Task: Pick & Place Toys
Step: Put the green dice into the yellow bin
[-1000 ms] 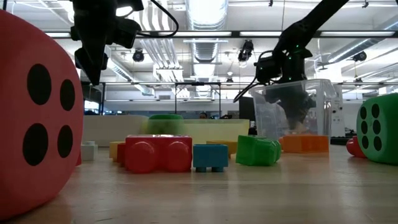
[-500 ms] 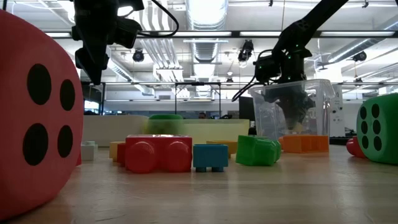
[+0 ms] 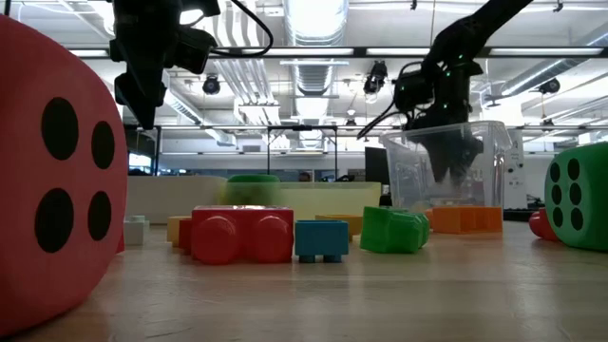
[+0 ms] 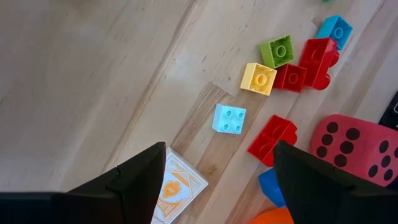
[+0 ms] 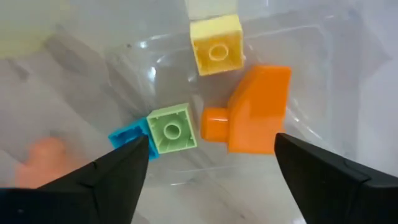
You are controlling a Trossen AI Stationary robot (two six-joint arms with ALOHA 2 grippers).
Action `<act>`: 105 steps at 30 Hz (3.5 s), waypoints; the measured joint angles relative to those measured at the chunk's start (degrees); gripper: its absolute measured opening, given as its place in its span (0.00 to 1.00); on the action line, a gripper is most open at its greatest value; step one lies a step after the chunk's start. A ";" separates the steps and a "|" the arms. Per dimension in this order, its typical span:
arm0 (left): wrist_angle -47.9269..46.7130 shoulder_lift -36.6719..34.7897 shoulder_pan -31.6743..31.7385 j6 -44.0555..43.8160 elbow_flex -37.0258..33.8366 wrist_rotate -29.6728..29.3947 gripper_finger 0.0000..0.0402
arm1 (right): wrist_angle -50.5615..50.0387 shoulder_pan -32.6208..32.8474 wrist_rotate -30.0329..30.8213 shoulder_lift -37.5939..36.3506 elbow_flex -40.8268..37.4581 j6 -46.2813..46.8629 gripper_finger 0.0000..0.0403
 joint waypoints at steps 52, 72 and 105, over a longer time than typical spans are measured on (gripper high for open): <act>9.33 0.02 0.00 1.81 -3.02 -0.17 0.71 | -18.29 69.33 18.93 -14.68 11.89 48.48 0.87; 10.27 0.02 0.00 0.92 -2.58 2.08 0.71 | 2.73 68.53 4.65 -18.82 -12.02 39.49 0.87; 12.00 0.02 0.00 -1.97 -2.58 6.50 0.71 | 18.95 63.91 -2.59 -22.15 -22.25 39.41 0.64</act>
